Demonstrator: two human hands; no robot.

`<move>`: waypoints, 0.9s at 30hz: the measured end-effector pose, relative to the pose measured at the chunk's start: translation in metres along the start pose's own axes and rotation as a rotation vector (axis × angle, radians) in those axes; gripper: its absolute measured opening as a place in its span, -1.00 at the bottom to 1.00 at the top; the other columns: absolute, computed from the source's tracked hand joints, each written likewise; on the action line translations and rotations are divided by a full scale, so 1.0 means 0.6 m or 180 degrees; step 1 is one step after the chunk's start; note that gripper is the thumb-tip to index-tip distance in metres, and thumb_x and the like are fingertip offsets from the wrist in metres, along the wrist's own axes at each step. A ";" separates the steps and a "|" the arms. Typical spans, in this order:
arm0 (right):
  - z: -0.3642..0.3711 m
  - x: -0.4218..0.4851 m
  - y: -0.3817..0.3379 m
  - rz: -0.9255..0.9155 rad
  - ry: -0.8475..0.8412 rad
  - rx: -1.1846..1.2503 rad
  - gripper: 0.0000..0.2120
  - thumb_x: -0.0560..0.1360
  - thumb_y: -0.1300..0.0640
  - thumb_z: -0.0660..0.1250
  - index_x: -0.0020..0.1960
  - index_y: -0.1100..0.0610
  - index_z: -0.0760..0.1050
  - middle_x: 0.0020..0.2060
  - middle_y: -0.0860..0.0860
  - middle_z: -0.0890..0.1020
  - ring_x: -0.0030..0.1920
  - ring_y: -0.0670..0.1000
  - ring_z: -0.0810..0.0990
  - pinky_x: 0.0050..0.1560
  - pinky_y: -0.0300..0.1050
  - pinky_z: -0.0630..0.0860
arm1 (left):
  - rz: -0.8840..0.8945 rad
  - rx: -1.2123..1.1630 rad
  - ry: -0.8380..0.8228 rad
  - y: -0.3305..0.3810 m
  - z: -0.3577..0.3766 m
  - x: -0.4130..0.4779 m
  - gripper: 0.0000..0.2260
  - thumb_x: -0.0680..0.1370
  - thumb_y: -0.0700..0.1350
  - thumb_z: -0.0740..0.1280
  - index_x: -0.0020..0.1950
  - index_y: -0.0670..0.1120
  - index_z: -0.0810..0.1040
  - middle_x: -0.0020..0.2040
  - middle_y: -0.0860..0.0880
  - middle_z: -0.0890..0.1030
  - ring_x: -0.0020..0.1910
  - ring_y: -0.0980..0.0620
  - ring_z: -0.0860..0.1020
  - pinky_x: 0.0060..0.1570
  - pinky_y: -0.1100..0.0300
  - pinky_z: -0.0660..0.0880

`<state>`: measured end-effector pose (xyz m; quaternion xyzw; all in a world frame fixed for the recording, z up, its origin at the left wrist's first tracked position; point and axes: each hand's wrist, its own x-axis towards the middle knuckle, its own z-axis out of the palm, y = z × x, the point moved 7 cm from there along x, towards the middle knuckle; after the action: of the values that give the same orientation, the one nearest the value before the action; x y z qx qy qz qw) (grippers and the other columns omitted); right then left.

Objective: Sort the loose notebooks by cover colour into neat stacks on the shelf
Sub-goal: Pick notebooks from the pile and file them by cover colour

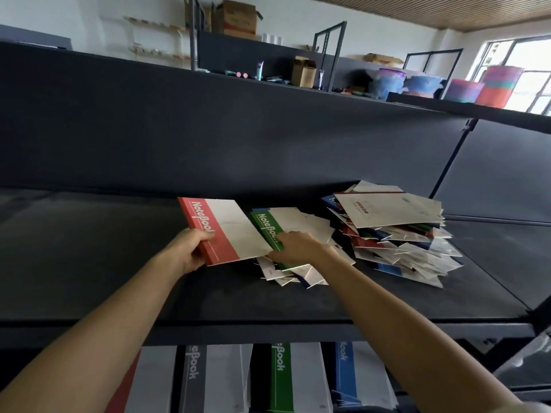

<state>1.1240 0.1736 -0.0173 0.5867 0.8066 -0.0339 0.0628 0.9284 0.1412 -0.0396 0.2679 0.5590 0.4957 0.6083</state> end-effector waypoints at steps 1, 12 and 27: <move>-0.004 0.003 -0.004 -0.0045 -0.0042 -0.0103 -0.50 0.55 -0.19 0.16 0.25 0.20 0.42 0.15 0.15 0.56 0.12 0.15 0.54 -0.01 -0.12 0.39 | 0.0010 -0.0079 0.0038 0.001 -0.010 0.001 -0.66 0.58 -0.31 0.23 0.36 -0.19 0.38 0.25 -0.18 0.51 0.24 -0.16 0.49 0.04 0.00 0.44; -0.013 -0.016 -0.069 -0.0237 0.0501 -0.0659 -0.52 0.61 0.25 0.08 0.47 0.38 0.04 0.27 0.32 0.45 0.18 0.24 0.54 0.06 -0.01 0.49 | 0.0113 -0.0411 0.0114 -0.004 -0.046 -0.024 -0.60 0.56 -0.29 0.25 0.38 -0.10 0.33 0.21 -0.15 0.53 0.07 -0.13 0.51 0.02 -0.06 0.44; -0.066 -0.065 -0.198 -0.0703 0.0442 -0.0149 -0.69 0.60 0.20 0.11 0.27 0.31 0.40 0.11 0.20 0.56 -0.04 0.11 0.55 -0.17 -0.10 0.40 | 0.0107 -0.0471 -0.0336 -0.021 0.064 -0.056 -0.75 0.66 -0.06 0.06 0.22 -0.16 0.38 -0.19 -0.17 0.51 -0.25 0.00 0.54 -0.24 0.12 0.47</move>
<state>1.0203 0.1049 0.0255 0.4937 0.8693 0.0190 0.0164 0.9723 0.1146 -0.0280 0.2573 0.4834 0.5309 0.6467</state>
